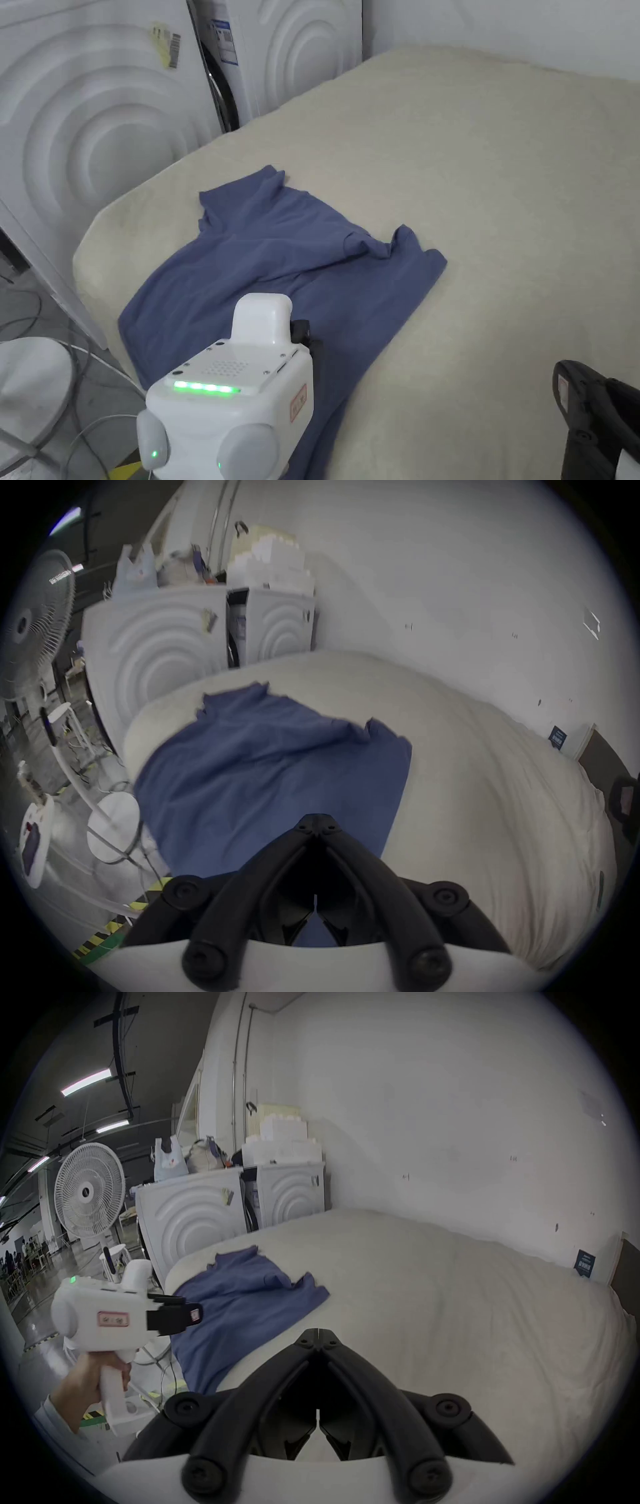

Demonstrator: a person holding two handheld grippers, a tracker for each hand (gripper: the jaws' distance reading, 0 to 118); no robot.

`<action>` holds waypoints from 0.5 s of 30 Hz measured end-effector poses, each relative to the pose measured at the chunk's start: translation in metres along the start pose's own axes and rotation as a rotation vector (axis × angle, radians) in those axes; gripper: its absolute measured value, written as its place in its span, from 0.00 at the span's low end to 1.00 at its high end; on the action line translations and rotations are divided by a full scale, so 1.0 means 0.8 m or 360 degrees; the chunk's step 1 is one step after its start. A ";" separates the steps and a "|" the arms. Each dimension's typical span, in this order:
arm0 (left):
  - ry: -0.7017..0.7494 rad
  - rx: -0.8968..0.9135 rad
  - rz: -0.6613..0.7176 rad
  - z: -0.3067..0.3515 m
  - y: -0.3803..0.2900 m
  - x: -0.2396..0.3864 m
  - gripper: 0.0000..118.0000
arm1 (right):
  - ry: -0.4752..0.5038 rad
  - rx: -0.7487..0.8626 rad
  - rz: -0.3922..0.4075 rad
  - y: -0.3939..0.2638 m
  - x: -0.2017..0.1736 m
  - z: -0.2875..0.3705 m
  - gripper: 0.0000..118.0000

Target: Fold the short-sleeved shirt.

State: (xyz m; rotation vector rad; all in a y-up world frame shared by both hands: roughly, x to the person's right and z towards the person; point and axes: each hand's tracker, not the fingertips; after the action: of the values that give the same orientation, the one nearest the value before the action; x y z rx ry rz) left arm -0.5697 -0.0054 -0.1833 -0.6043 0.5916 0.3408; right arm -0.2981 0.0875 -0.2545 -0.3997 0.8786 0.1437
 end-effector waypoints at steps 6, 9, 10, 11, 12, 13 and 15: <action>-0.0096 -0.0272 -0.0089 -0.086 0.009 -0.002 0.92 | 0.0025 -0.0096 -0.0056 -0.010 0.012 -0.043 0.00; -0.0204 -0.0264 -0.0044 -0.090 0.003 0.007 0.99 | 0.0011 -0.0120 -0.0086 -0.014 0.017 -0.050 0.00; -0.0205 -0.0275 -0.0060 -0.093 0.001 0.011 0.99 | 0.0012 -0.0127 -0.0093 -0.016 0.019 -0.050 0.00; -0.0182 -0.0297 -0.0079 -0.097 -0.002 0.015 0.99 | 0.0015 -0.0131 -0.0096 -0.017 0.021 -0.050 0.00; -0.0140 -0.0345 -0.0133 -0.101 -0.008 0.018 0.99 | 0.0014 -0.0136 -0.0095 -0.017 0.021 -0.049 0.00; -0.0100 -0.0362 -0.0180 -0.104 -0.011 0.024 0.98 | 0.0010 -0.0142 -0.0092 -0.017 0.022 -0.049 0.00; -0.0031 -0.0356 -0.0270 -0.106 -0.013 0.034 0.98 | 0.0002 -0.0148 -0.0086 -0.021 0.027 -0.047 0.00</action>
State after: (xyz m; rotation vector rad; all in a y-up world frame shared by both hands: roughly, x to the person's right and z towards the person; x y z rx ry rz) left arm -0.5789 -0.0620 -0.2519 -0.8597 0.4830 0.2539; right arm -0.3065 0.0564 -0.2875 -0.5103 0.8638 0.1346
